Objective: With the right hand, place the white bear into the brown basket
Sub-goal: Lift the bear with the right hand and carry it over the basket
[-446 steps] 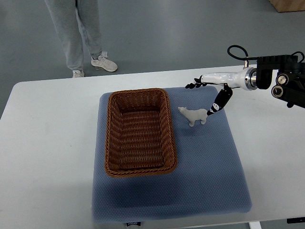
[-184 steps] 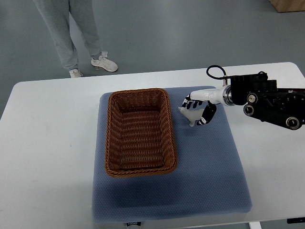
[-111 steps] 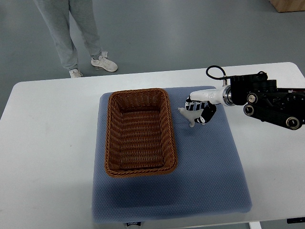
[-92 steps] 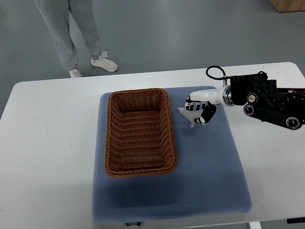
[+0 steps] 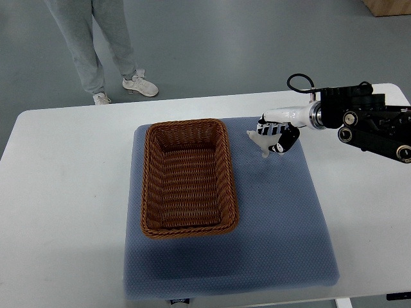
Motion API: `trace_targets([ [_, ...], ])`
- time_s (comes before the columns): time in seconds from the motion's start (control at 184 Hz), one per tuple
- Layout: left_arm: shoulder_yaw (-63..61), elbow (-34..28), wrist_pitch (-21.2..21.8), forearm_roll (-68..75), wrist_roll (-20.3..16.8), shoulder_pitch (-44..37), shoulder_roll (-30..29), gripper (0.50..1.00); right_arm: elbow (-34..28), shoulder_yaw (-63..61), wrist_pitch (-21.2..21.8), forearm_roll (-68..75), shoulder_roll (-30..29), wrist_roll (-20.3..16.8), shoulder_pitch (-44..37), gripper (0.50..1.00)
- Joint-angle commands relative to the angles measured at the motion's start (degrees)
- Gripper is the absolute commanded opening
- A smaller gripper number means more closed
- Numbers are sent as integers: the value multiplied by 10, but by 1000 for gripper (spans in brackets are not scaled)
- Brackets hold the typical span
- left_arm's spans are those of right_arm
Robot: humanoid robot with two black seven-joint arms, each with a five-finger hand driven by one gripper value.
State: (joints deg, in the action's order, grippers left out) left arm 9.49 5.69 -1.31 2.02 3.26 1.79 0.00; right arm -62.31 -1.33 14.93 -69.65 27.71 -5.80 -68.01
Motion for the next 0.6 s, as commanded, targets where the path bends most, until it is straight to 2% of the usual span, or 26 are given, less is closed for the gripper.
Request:
trace_targets([
  [0.0, 0, 0, 0, 0, 0, 0, 0, 1000, 0, -2, -1, 0, 2, 0, -25, 500],
  [0.169, 0, -2, 0, 0, 0, 1, 0, 1000, -1, -3, -1, 0, -14, 2, -76, 500],
  [0.327, 0, 0, 0, 0, 0, 0, 0, 1000, -2, -1, 0, 0, -56, 2, -116, 500],
  [0.594, 0, 0, 0, 0, 0, 1, 0, 1000, -1, 1, -2, -2, -148, 2, -122, 500],
])
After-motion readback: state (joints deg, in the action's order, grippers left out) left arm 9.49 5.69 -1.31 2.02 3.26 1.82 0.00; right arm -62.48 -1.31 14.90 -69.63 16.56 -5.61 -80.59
